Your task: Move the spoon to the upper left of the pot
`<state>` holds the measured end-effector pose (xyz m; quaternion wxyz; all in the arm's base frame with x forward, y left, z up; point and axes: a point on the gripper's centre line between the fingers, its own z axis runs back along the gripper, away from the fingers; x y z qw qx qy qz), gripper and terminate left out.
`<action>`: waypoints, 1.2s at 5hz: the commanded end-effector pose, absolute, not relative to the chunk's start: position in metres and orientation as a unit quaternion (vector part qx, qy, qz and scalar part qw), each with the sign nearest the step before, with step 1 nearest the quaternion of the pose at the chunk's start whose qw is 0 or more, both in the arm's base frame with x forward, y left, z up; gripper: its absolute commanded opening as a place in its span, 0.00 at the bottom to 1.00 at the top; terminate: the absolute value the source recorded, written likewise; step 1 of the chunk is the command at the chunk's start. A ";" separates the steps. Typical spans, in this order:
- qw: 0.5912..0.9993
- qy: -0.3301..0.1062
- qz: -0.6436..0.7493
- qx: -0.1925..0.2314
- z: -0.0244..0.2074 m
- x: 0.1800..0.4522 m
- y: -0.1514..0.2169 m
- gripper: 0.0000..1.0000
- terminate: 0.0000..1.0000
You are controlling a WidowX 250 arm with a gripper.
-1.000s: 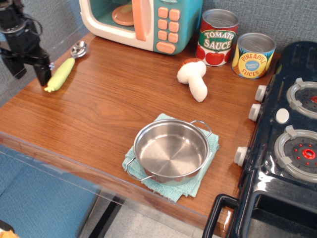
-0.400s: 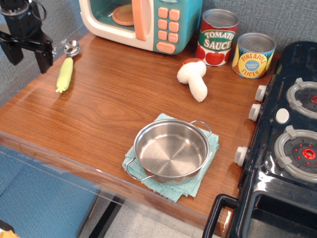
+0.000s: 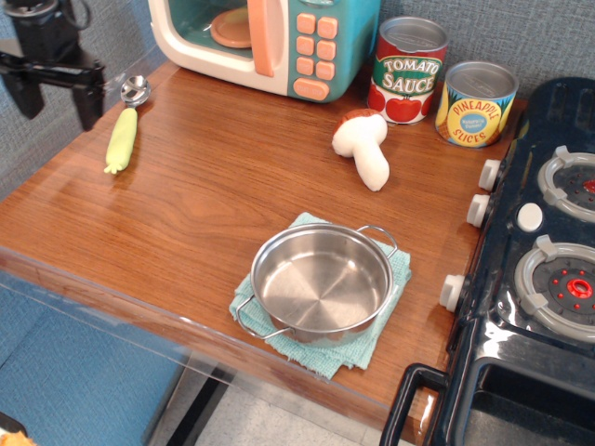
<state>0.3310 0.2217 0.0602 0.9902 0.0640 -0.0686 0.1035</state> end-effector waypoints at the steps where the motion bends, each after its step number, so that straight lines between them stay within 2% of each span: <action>1: 0.985 -0.091 0.124 0.075 0.071 0.349 0.209 1.00 0.00; 3: 0.985 -0.069 0.142 0.063 0.035 0.342 0.207 1.00 0.00; 5: 0.984 -0.073 0.155 0.044 0.016 0.341 0.201 1.00 0.00; 6: 0.984 -0.081 0.154 0.045 0.022 0.339 0.200 0.00 0.00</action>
